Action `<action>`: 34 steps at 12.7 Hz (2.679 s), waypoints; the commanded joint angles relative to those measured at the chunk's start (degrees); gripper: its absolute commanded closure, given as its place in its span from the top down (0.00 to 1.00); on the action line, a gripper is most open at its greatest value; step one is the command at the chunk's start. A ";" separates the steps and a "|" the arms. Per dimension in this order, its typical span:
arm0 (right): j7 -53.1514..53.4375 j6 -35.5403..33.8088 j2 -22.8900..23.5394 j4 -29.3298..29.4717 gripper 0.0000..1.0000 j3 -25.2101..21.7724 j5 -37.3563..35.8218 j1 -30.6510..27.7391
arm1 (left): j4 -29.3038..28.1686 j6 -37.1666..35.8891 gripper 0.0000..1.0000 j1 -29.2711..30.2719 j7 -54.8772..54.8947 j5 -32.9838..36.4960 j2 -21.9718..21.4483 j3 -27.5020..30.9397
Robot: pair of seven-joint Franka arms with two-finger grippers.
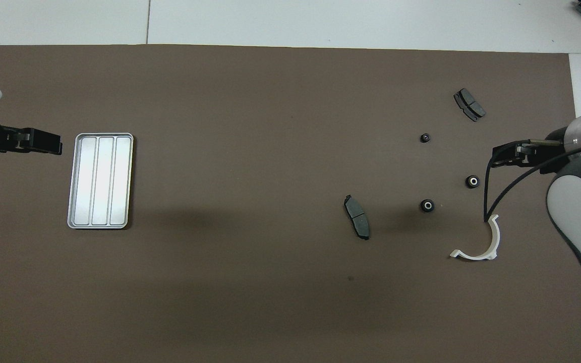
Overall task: Pick bearing gear from pile to tray
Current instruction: 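Reach the right gripper toward the black bearing near the white clip, then lower the right gripper and grasp the small black bearing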
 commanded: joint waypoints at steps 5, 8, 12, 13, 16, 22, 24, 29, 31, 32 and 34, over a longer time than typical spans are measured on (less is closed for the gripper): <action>-5.23 14.38 7.42 -5.97 1.00 0.51 0.04 -3.25 | -2.02 -0.46 1.00 -0.20 0.32 0.62 -0.82 0.46; -5.32 19.57 10.05 -7.99 1.00 0.51 0.04 -3.25 | -2.02 -0.46 1.00 -0.19 0.14 0.62 -0.47 0.46; -5.23 25.56 12.26 -10.54 1.00 0.51 0.04 -3.25 | -2.02 -0.37 1.00 -0.37 -0.12 0.62 -0.38 0.46; -5.23 25.56 12.61 -10.81 1.00 0.51 0.04 -3.25 | -2.02 -0.28 1.00 -0.46 -0.03 0.62 -0.38 0.46; -5.05 26.61 13.14 -12.56 0.95 0.51 0.04 -3.08 | -2.02 -0.28 1.00 -0.46 0.05 0.62 -0.38 0.46; -4.62 30.48 13.40 -14.24 0.56 0.51 0.04 -3.08 | -2.02 -0.28 1.00 -0.46 0.05 0.62 -0.38 0.46; -4.53 30.22 13.40 -14.24 0.28 0.51 0.04 -3.07 | -2.02 -0.28 1.00 -0.46 0.05 0.53 -0.38 0.46; -4.61 27.33 12.00 -14.24 0.04 0.60 0.04 -2.55 | -2.02 -0.28 1.00 -0.46 -0.03 0.53 -0.46 0.46; -4.61 26.88 11.39 -13.71 0.01 0.60 0.04 -2.55 | -2.02 -0.28 1.00 -0.46 -0.03 0.62 -0.38 0.46; -4.27 26.18 11.12 -13.27 0.00 0.86 0.04 -2.46 | -2.02 -0.28 1.00 -0.46 -0.03 0.53 -0.38 0.46; -0.86 23.03 10.68 -10.73 0.00 1.21 0.04 -0.45 | -2.02 -0.28 1.00 -0.46 -0.03 0.62 -0.38 0.46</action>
